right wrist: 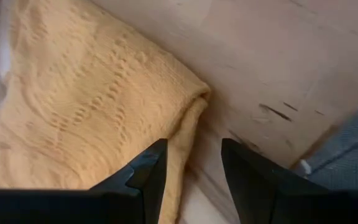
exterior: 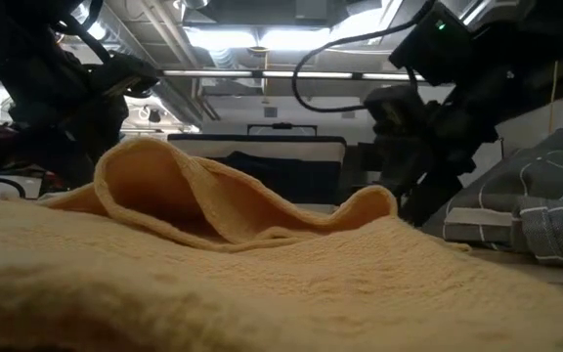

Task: Fold towel
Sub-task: Fold the yellow towel

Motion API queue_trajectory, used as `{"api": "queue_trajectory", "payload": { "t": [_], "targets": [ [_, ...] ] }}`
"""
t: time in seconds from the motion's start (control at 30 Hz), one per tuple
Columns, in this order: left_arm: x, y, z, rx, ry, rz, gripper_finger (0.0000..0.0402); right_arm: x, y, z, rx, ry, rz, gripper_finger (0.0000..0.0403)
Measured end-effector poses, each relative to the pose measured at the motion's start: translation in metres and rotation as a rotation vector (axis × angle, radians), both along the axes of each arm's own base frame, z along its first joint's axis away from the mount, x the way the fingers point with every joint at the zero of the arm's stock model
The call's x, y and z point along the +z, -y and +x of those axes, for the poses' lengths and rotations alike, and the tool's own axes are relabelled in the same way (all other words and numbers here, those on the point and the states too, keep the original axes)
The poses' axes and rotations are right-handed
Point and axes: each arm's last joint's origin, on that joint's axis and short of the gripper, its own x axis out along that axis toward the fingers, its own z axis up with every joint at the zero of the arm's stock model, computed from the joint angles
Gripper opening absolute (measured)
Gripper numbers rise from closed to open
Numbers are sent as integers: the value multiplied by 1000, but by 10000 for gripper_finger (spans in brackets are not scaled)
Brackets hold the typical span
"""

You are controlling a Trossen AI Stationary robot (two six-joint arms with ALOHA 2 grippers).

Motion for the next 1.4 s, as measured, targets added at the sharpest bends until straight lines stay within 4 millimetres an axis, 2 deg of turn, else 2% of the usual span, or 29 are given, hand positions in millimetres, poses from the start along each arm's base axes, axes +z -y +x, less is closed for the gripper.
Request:
{"api": "queue_trajectory", "payload": {
  "t": [0.43, 0.63, 0.73, 0.87, 0.97, 1.13, 1.27, 1.4],
  "targets": [
    [0, 0, 1, -24, 0, 15, 88, -4, -2, 22, 23, 4, -29, 159],
    [0, 1, 0, -106, -20, 61, 84, -6, -4, 31, 106, 16, -80, 156],
    [0, 1, 0, -146, -31, 90, 58, -5, -5, 34, 172, 40, -119, 135],
    [0, 1, 0, -168, -34, 105, 9, 0, -6, 38, 231, 81, -156, 72],
    [0, 1, 0, -185, -39, 118, 9, -1, -6, 38, 269, 84, -188, 17],
    [0, 1, 0, -199, -48, 131, 3, 0, -5, 38, 283, 96, -226, 24],
    [0, 0, -1, -211, -54, 160, 2, 0, -4, 39, 278, 102, -294, 8],
    [0, -2, -1, -186, -53, 224, 1, 1, -1, 40, 239, 101, -362, 12]
  ]
}}
